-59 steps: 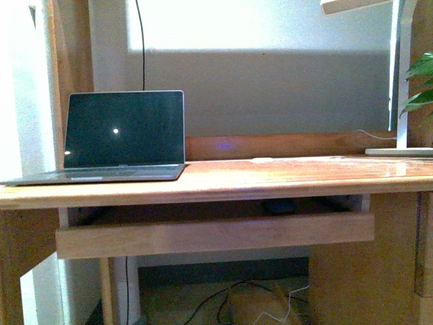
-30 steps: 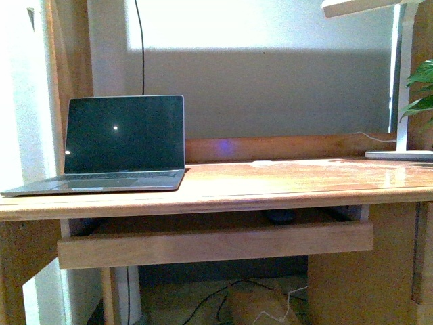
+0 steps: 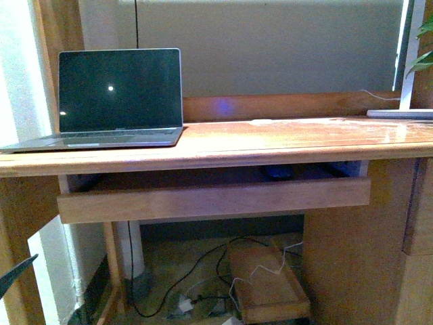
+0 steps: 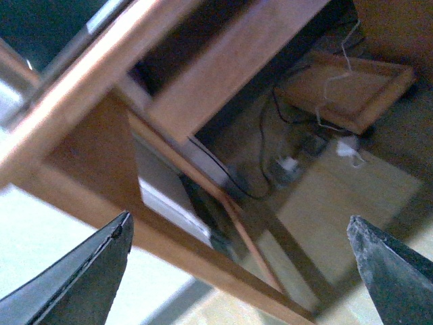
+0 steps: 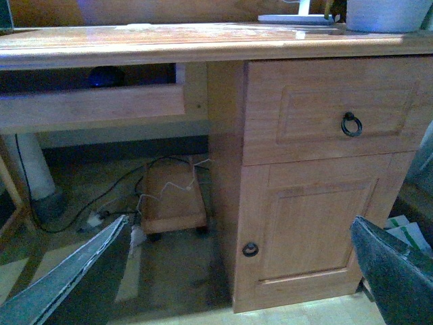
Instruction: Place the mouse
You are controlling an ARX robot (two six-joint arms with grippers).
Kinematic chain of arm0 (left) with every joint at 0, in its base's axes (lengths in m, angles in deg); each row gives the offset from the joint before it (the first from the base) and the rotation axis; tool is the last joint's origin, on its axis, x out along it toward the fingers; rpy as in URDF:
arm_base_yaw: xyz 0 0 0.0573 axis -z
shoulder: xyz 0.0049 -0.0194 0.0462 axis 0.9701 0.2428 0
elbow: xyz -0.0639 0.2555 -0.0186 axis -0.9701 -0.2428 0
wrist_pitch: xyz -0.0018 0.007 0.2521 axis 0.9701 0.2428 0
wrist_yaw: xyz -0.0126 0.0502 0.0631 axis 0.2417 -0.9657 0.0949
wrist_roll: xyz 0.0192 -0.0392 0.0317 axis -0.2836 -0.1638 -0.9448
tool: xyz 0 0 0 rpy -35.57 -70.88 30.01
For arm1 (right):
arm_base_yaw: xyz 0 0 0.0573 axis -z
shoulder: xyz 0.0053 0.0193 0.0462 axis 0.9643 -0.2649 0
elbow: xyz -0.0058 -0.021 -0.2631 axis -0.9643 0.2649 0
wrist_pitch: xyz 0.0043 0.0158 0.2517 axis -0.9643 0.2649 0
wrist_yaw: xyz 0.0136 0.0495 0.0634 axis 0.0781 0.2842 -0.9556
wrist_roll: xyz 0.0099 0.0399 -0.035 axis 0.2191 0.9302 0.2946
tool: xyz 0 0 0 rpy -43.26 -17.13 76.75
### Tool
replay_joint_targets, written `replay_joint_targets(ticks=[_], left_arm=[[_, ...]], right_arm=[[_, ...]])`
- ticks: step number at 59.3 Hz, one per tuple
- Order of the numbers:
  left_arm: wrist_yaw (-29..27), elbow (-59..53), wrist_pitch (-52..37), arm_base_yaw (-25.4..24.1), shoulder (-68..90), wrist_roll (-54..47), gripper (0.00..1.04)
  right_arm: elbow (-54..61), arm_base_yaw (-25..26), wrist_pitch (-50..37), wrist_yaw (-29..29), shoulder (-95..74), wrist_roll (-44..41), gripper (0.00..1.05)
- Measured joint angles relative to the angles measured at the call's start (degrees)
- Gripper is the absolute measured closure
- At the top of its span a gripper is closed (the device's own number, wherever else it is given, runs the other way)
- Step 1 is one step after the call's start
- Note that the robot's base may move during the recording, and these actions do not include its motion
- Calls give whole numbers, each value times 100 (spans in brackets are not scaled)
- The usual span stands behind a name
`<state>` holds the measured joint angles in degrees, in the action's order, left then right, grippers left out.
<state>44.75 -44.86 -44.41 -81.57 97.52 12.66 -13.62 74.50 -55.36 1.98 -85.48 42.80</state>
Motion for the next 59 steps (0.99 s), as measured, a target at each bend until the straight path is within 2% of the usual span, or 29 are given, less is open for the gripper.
replay_joint_targets(ticks=[9, 19, 36, 59], left_arm=[[195, 697, -133, -2, 813, -1172, 8], [162, 1502, -31, -42, 1432, -1624, 8], [306, 2424, 249, -44, 2249, -1722, 8], [367, 3762, 173, 120, 3342, -1729, 8]], right_arm=[[0, 0, 0, 0, -2, -2, 7], [0, 0, 0, 0, 0, -2, 7], [0, 0, 0, 0, 0, -2, 7], [0, 0, 0, 0, 0, -2, 7]])
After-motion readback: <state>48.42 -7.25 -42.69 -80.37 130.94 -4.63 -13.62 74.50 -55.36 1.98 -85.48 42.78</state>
